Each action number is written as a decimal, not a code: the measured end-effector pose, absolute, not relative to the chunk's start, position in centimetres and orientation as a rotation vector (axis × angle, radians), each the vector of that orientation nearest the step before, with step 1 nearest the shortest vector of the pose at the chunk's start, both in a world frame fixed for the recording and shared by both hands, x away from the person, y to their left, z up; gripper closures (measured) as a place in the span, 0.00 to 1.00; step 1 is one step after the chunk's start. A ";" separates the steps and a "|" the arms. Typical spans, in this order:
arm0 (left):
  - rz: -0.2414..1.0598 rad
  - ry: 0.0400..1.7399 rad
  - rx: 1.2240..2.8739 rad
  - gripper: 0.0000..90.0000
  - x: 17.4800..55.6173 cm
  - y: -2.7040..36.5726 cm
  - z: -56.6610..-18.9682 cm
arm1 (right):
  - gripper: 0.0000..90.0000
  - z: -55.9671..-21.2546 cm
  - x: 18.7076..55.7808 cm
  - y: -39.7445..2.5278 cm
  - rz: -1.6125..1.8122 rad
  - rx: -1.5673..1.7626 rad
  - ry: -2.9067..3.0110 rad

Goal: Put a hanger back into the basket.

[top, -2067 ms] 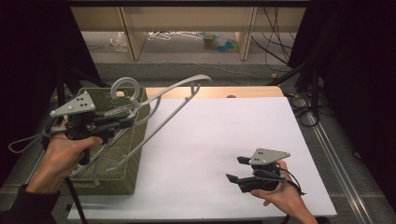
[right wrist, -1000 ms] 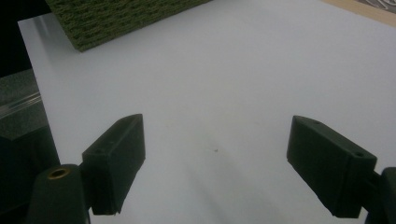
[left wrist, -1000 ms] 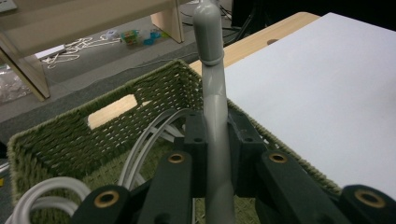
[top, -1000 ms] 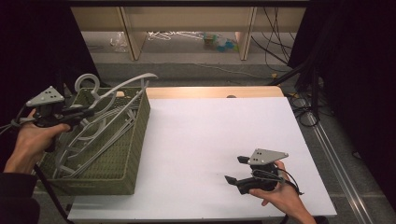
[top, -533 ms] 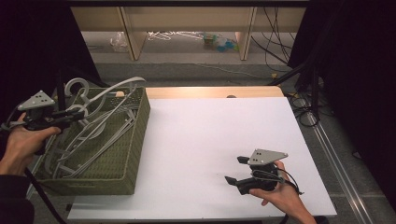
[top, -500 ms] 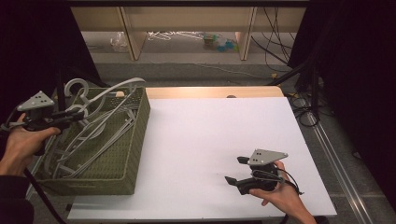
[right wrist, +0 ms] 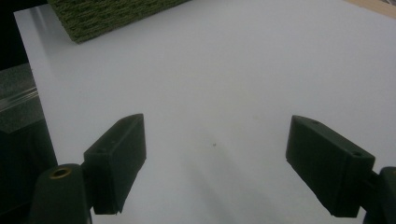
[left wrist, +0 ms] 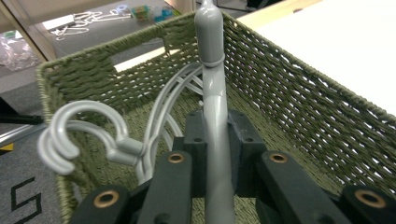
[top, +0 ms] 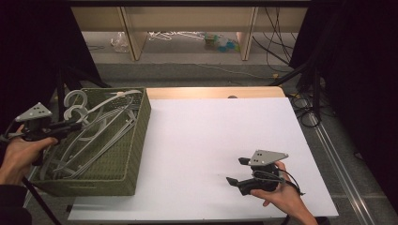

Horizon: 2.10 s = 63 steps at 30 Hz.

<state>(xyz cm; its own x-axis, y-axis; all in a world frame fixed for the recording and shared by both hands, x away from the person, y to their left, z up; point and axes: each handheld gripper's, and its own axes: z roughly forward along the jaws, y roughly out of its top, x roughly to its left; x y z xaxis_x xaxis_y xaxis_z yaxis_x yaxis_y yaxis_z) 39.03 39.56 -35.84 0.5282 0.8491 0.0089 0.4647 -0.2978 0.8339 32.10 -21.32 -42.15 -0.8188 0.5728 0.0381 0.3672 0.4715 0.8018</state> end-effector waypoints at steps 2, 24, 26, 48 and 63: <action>0.582 1.079 1.962 0.88 39.2 39.2 -35.9 | 0.24 -42.2 32.1 -21.3 1.269 0.804 2.485; 0.480 1.262 1.951 0.87 41.2 39.1 -39.8 | 0.24 -42.3 32.1 -21.4 1.258 0.811 2.500; 0.493 1.278 1.948 0.87 41.3 39.1 -39.9 | 0.24 -42.2 32.2 -21.4 1.256 0.813 2.500; 0.592 1.415 2.021 0.86 41.6 39.8 -41.4 | 0.24 -42.4 32.3 -21.7 1.251 0.823 2.492; 0.672 1.386 1.892 0.79 40.0 39.6 -39.3 | 0.24 -42.5 32.3 -21.7 1.253 0.833 2.497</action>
<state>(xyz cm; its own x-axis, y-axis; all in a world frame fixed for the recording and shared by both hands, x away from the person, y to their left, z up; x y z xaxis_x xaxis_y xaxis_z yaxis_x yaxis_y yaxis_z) 40.03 39.58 -39.30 0.2968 0.9549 0.0097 0.5993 -0.1942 0.7766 32.30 -21.66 -42.49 -0.8131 0.5800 0.0502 0.3869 0.4739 0.7910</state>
